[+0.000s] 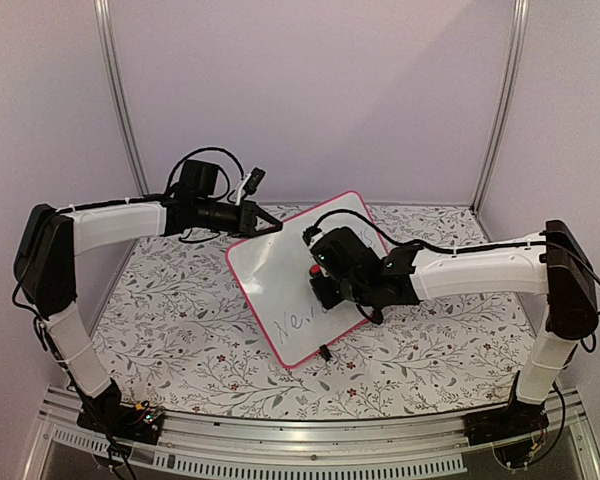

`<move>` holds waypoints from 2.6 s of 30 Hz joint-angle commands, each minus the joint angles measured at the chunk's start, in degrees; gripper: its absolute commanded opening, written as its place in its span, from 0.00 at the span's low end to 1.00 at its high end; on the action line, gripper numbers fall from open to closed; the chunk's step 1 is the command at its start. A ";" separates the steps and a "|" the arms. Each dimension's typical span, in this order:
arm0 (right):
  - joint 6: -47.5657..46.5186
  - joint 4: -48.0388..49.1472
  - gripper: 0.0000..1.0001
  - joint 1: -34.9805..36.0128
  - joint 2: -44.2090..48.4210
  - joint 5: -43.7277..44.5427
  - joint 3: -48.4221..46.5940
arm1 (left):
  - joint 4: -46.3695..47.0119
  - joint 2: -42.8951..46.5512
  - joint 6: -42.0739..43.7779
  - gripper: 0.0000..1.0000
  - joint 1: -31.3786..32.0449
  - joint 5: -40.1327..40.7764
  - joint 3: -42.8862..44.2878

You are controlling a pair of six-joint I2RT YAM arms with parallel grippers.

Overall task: Erase the whiteboard
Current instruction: Erase the whiteboard at the center of the board.

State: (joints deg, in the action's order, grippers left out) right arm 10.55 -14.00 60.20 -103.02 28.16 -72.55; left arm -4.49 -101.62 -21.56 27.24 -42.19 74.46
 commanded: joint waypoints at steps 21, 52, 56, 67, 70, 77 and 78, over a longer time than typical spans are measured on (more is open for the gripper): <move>1.75 -3.67 0.00 -0.27 1.23 -2.67 2.93 | -0.23 -0.24 1.99 0.00 1.30 2.93 -0.27; 3.46 -7.90 0.00 1.58 4.92 -1.59 3.35 | -0.25 0.31 1.95 0.00 1.24 2.61 -0.23; 2.38 -8.14 0.00 1.58 6.64 0.51 1.61 | -0.17 -0.15 1.95 0.00 1.26 2.69 -0.23; -0.31 -6.50 0.00 1.24 8.23 3.30 0.27 | -0.26 -0.68 2.19 0.00 1.69 3.11 -0.34; -0.67 -6.05 0.00 0.81 8.15 3.22 -0.07 | -0.27 -0.68 2.14 0.00 1.69 3.13 -0.35; -1.12 -5.89 0.00 0.45 8.09 3.57 -0.40 | -0.34 -0.68 2.29 0.00 1.67 3.22 -0.35; -1.14 -5.87 0.00 0.38 8.10 3.87 -0.35 | -0.34 -0.68 2.31 0.00 1.74 3.22 -0.32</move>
State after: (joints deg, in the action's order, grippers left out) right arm 10.00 -20.97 61.04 -95.92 30.17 -70.98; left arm -4.36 -101.62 -21.56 27.64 -41.76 74.48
